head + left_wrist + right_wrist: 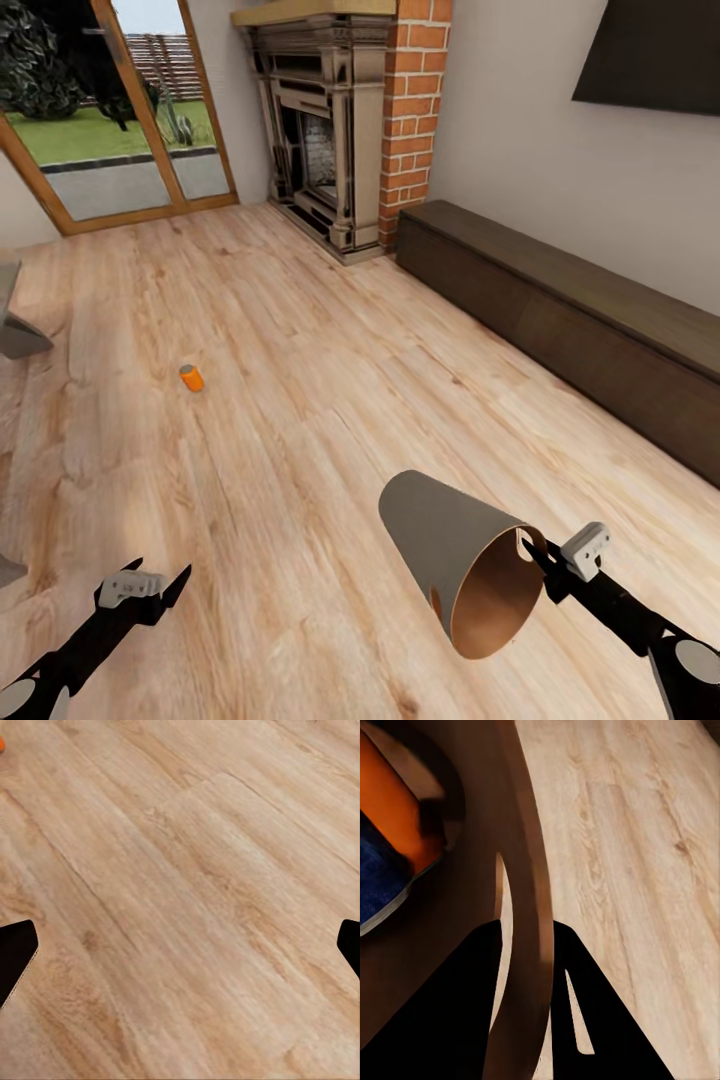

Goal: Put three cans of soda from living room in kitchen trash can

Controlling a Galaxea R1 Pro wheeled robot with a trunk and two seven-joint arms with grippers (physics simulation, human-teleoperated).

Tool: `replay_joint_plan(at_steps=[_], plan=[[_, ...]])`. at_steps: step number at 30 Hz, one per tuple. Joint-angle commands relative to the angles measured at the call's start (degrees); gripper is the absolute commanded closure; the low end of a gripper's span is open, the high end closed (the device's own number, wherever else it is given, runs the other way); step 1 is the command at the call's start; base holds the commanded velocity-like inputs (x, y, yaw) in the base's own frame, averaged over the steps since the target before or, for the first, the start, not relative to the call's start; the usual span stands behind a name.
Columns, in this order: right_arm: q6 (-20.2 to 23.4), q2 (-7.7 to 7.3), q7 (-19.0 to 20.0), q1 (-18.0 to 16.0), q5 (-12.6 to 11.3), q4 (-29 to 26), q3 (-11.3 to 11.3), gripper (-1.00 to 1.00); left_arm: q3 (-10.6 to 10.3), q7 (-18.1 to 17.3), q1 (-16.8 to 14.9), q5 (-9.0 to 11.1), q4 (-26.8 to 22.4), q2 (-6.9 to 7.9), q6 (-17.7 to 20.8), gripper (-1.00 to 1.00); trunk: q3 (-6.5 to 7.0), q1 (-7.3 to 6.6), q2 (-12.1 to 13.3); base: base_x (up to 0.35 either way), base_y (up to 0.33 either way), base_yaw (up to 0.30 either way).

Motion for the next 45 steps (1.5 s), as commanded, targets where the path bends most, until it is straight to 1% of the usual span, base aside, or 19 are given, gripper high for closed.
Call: replay_joint_plan(at_steps=[1,7,30,34,37,45], plan=[[0.20,0.10,0.50,-0.03,-0.62,-0.07,-0.02,1.00,0.00,0.00,0.00,-0.01,0.02,-0.01,0.00,-1.00,0.09,0.00,0.00,0.324,0.000,0.071],[0.21,0.52,0.58,-0.01,-0.50,-0.08,-0.01,1.00,0.00,0.00,0.00,-0.03,0.03,-0.03,0.00,-1.00,0.61,0.00,0.00,0.324,0.000,0.071],[0.08,0.65,0.81,0.06,-0.19,-0.09,0.08,1.00,0.00,-0.06,0.00,-0.04,-0.02,-0.06,0.03,-1.00,2.60,0.00,0.00,0.268,0.000,0.078],[0.08,0.95,0.89,0.06,-0.12,-0.09,0.08,1.00,0.00,-0.08,0.00,-0.04,-0.02,-0.07,0.05,-1.00,2.94,0.00,0.00,0.245,0.000,0.094],[0.08,1.49,0.93,0.06,-0.01,-0.09,0.08,1.00,0.00,-0.09,0.00,-0.04,-0.02,-0.05,0.08,-1.00,3.20,0.00,0.00,0.245,0.000,0.095],[0.00,1.70,0.95,0.06,0.03,-0.09,0.08,1.00,0.00,-0.04,0.00,-0.11,0.00,-0.06,0.06,-1.00,3.89,0.00,0.00,0.244,0.000,0.106]])
